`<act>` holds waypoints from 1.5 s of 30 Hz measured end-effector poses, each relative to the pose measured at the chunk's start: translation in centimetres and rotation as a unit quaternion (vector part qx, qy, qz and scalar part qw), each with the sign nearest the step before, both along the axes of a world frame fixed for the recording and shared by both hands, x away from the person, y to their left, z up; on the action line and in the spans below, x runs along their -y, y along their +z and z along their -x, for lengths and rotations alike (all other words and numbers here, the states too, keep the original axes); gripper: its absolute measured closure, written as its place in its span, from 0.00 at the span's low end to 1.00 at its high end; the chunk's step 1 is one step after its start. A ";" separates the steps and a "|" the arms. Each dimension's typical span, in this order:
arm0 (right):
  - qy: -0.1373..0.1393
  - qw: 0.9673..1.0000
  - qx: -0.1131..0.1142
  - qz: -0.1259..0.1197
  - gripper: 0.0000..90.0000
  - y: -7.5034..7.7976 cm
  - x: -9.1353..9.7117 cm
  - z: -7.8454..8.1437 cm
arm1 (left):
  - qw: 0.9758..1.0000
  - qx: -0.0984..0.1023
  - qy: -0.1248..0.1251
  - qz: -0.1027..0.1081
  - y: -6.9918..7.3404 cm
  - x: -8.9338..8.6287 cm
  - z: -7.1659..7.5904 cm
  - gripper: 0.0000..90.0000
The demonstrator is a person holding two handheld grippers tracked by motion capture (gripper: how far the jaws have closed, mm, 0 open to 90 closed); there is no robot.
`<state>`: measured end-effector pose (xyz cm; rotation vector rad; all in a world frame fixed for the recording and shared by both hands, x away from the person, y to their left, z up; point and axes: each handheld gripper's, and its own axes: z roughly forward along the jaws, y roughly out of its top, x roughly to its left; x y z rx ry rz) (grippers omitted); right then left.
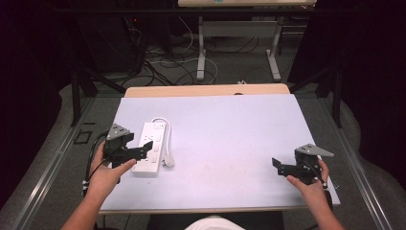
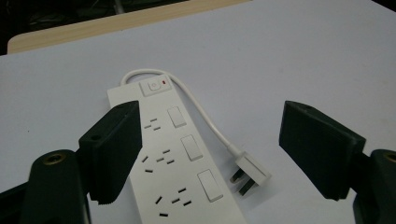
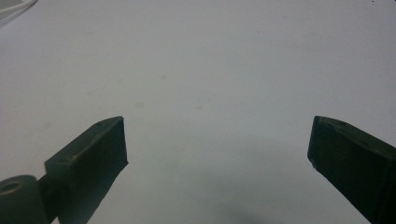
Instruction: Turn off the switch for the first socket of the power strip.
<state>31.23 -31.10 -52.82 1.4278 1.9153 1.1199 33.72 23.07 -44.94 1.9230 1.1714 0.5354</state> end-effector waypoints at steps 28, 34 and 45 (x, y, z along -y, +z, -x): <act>0.005 1.000 -0.005 -0.002 0.06 -0.2 0.1 -0.1 | 0.999 -0.029 0.013 -0.009 1.1 0.7 -3.0 0.30; 0.004 1.000 -0.006 -0.002 0.06 -0.2 0.1 -0.1 | 0.999 -0.034 0.023 0.001 1.0 0.9 -3.8 0.31; 0.004 1.000 -0.010 -0.007 0.07 -0.3 0.1 -0.2 | 0.998 -0.053 0.038 0.010 0.9 1.3 -5.3 0.36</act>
